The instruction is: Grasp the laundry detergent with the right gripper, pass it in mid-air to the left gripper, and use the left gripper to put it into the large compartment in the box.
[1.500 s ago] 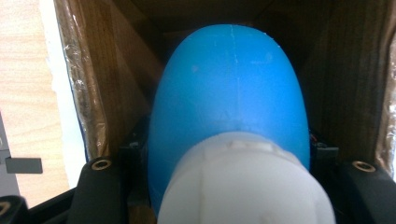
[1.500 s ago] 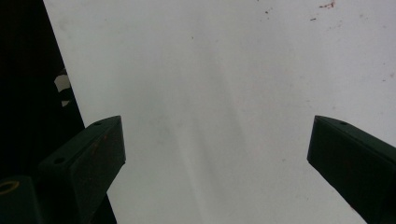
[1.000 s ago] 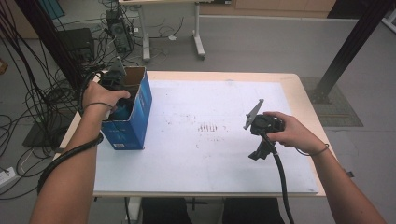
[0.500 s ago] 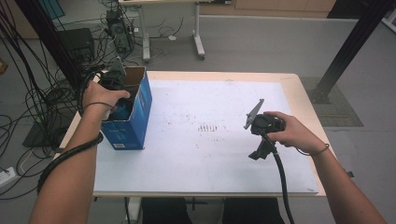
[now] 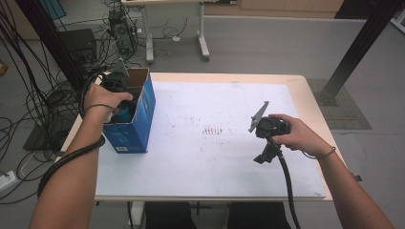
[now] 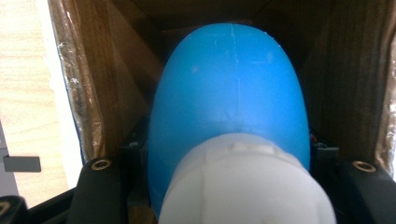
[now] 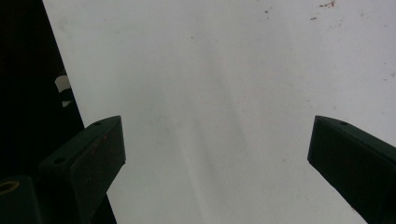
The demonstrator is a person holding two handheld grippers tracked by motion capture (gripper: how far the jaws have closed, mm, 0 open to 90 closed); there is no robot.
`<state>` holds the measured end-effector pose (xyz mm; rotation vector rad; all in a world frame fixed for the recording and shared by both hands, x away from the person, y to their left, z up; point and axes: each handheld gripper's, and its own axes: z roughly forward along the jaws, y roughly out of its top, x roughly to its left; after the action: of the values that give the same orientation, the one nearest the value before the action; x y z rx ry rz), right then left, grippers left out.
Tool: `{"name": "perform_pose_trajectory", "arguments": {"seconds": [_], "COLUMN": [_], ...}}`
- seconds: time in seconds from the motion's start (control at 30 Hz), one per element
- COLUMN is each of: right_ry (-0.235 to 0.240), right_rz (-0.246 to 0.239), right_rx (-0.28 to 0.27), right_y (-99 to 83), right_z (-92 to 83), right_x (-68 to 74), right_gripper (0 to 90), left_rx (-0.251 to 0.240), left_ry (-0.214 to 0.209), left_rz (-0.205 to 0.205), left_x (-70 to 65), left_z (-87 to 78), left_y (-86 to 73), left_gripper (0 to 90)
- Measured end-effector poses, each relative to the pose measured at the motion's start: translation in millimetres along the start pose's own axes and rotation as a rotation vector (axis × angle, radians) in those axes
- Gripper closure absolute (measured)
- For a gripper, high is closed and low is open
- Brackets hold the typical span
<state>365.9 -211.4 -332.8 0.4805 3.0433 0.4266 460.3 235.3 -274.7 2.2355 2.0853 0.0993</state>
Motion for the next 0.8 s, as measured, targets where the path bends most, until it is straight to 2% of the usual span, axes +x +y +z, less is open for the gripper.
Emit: {"name": "perform_pose_trajectory", "arguments": {"seconds": [0.2, 0.37, 0.5, 0.8], "right_ry": [-0.004, -0.002, -0.001, -0.004], "right_rz": [-0.007, 0.001, 0.008, 0.000], "right_rx": [0.005, 0.004, 0.004, 0.002], "right_y": [-0.3, -1.0, -2.2, -1.3], "right_z": [1.4, 1.2, 1.0, 1.2], "right_x": [-0.5, -0.7, -0.9, -1.8], "right_gripper": [4.0, 4.1, 3.9, 4.0], "left_rx": [0.006, 0.019, 0.019, 0.017], "left_ry": [-0.003, -0.021, -0.019, -0.008], "left_rz": [0.004, -0.004, -0.008, -0.008], "left_x": [-0.5, 0.3, 0.1, -2.1], "left_z": [0.4, 1.9, 0.9, -13.9], "left_y": [0.3, 0.9, 0.9, 1.6], "left_gripper": [37.2, 34.5, 35.0, 35.2]}}
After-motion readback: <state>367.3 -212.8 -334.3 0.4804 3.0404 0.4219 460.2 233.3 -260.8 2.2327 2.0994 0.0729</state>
